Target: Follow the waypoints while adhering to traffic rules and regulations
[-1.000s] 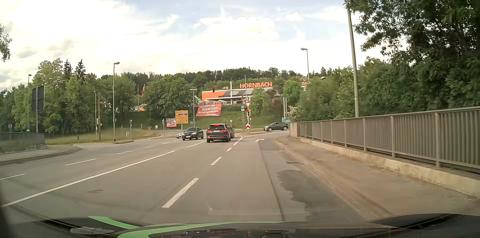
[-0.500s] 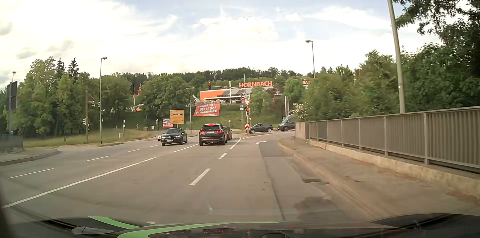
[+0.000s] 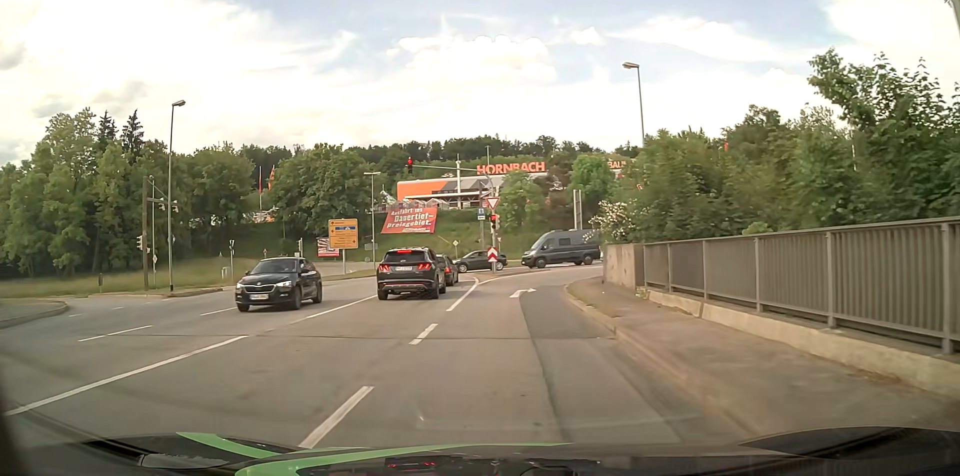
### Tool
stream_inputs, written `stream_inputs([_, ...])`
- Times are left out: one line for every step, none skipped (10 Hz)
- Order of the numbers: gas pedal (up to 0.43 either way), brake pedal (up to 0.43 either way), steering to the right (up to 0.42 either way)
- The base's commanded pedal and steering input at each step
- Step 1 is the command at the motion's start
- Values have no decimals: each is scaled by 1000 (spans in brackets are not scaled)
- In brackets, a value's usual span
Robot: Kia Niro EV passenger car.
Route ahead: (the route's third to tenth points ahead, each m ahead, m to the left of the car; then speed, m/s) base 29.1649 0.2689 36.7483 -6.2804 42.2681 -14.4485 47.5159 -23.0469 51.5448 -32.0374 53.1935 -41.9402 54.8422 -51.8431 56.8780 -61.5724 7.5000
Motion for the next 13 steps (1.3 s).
stream_inputs([0,37,1])
stream_inputs([0,85,1])
stream_inputs([0,122,2])
stream_inputs([0,140,2])
stream_inputs([0,140,2])
stream_inputs([0,146,2])
stream_inputs([0,140,2])
stream_inputs([0,146,2])
stream_inputs([0,140,2])
stream_inputs([0,140,2])
stream_inputs([0,140,2])
stream_inputs([0,140,2])
stream_inputs([0,140,2])
